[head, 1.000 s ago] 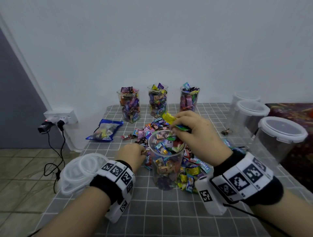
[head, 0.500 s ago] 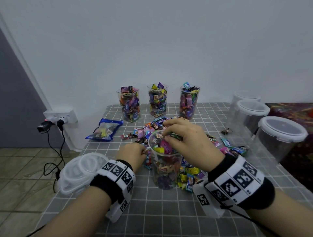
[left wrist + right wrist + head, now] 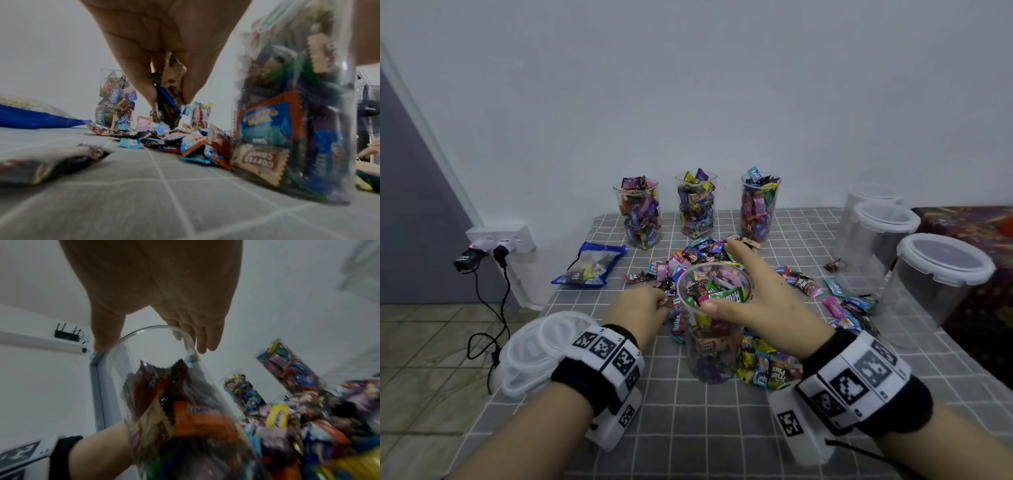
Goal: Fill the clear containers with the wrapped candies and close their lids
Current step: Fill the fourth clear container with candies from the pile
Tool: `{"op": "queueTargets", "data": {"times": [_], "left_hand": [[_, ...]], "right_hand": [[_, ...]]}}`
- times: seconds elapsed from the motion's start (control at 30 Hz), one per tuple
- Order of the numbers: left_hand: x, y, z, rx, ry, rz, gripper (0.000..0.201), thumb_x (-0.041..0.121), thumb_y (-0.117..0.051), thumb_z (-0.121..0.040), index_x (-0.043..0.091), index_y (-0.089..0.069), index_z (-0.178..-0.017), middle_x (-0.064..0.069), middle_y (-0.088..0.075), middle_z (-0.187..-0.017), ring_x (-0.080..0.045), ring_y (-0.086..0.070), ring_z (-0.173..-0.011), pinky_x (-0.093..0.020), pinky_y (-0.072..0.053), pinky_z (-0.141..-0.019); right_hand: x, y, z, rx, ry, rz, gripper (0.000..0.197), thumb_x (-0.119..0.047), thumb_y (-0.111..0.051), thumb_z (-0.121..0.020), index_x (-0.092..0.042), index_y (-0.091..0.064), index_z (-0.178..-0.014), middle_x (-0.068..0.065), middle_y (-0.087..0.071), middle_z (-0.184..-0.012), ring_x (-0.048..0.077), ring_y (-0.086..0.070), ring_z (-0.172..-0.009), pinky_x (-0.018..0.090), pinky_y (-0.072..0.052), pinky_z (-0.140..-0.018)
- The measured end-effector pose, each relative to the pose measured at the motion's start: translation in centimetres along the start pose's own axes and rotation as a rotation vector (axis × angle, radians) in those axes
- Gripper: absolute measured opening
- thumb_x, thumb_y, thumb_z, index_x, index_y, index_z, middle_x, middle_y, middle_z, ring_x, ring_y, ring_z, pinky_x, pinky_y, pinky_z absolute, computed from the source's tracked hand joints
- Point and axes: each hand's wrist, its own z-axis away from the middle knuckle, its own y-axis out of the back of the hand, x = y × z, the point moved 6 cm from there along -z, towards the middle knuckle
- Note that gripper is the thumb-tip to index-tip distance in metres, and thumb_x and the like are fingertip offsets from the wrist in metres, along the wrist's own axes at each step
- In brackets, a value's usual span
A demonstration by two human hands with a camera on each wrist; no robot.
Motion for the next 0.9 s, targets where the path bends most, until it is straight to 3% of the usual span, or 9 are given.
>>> {"op": "queueTargets", "data": {"times": [0.07, 0.13, 0.23, 0.3, 0.43, 0.53, 0.73, 0.9], "left_hand": [[-0.4, 0.5, 0.1, 0.033, 0.0, 0.019, 0.019, 0.021, -0.054, -0.092, 0.012, -0.068, -0.099, -0.003, -0.065, -0.101, -0.02, -0.058, -0.094, -0.024, -0.034, -0.069], [-0.8, 1.0, 0.2, 0.063, 0.002, 0.06, 0.019, 0.022, -0.055, -0.091, 0.014, -0.07, -0.099, -0.003, -0.066, -0.101, -0.021, -0.059, -0.095, -0.025, -0.039, -0.072], [-0.8, 2.3, 0.5, 0.135, 0.009, 0.145, 0.02, 0.024, -0.057, -0.09, 0.014, -0.072, -0.098, -0.003, -0.068, -0.097, -0.021, -0.061, -0.092, -0.034, -0.048, -0.081], [-0.4, 3.7, 0.7, 0.209, -0.006, 0.196, 0.019, 0.025, -0.058, -0.09, 0.014, -0.072, -0.098, -0.002, -0.069, -0.093, -0.018, -0.06, -0.086, -0.033, -0.048, -0.079], [0.9, 7.4, 1.1, 0.353, -0.045, 0.36, 0.016, 0.023, -0.062, -0.088, 0.018, -0.073, -0.099, 0.004, -0.067, -0.088, -0.013, -0.059, -0.084, -0.027, -0.044, -0.076], [2.6, 9.5, 1.6, 0.41, -0.103, 0.45, 0.016, 0.02, -0.064, -0.087, 0.019, -0.073, -0.1, 0.007, -0.066, -0.089, -0.011, -0.059, -0.085, -0.025, -0.043, -0.077], [5.9, 8.9, 1.9, 0.255, -0.199, 0.552, 0.015, 0.019, -0.066, -0.085, 0.02, -0.074, -0.097, 0.011, -0.067, -0.086, -0.011, -0.063, -0.087, -0.035, -0.051, -0.085], [7.4, 7.2, 2.0, 0.129, -0.235, 0.456, 0.025, 0.026, -0.067, -0.084, 0.022, -0.071, -0.108, 0.004, -0.07, -0.096, -0.013, -0.063, -0.09, -0.036, -0.05, -0.086]], "right_hand": [[1.2, -0.7, 0.4, -0.062, -0.043, -0.127, 0.12, -0.056, -0.077, -0.059, -0.031, -0.003, -0.15, -0.019, -0.03, -0.145, 0.0, -0.032, -0.133, 0.025, -0.029, -0.109], [2.2, -1.3, 0.6, -0.089, -0.061, -0.188, 0.121, -0.052, -0.077, -0.057, -0.035, 0.0, -0.149, -0.019, -0.037, -0.14, 0.001, -0.039, -0.13, 0.03, -0.032, -0.111], [3.0, -1.8, 0.7, -0.068, -0.055, -0.236, 0.098, -0.043, -0.082, -0.061, -0.039, -0.023, -0.139, -0.021, -0.044, -0.134, -0.001, -0.045, -0.124, 0.034, -0.036, -0.11], [3.1, -1.8, 0.6, -0.054, -0.04, -0.24, 0.079, -0.038, -0.084, -0.065, -0.044, -0.036, -0.126, -0.021, -0.047, -0.13, -0.003, -0.047, -0.121, 0.034, -0.038, -0.109], [3.3, -1.9, 0.6, -0.04, -0.037, -0.246, 0.074, -0.051, -0.08, -0.059, -0.048, -0.038, -0.119, -0.02, -0.05, -0.128, 0.0, -0.049, -0.12, 0.034, -0.04, -0.106], [3.3, -1.8, 0.6, -0.036, -0.029, -0.247, 0.068, -0.039, -0.083, -0.066, -0.047, -0.038, -0.117, -0.022, -0.05, -0.125, -0.002, -0.049, -0.118, 0.031, -0.04, -0.106], [3.1, -1.8, 0.7, -0.031, -0.016, -0.261, 0.066, -0.037, -0.081, -0.067, -0.047, -0.038, -0.116, -0.025, -0.049, -0.123, -0.01, -0.048, -0.114, 0.017, -0.039, -0.099], [3.2, -1.8, 0.7, -0.02, 0.006, -0.269, 0.067, -0.031, -0.081, -0.071, -0.045, -0.039, -0.121, -0.025, -0.051, -0.122, -0.013, -0.047, -0.115, 0.016, -0.038, -0.099]]}}
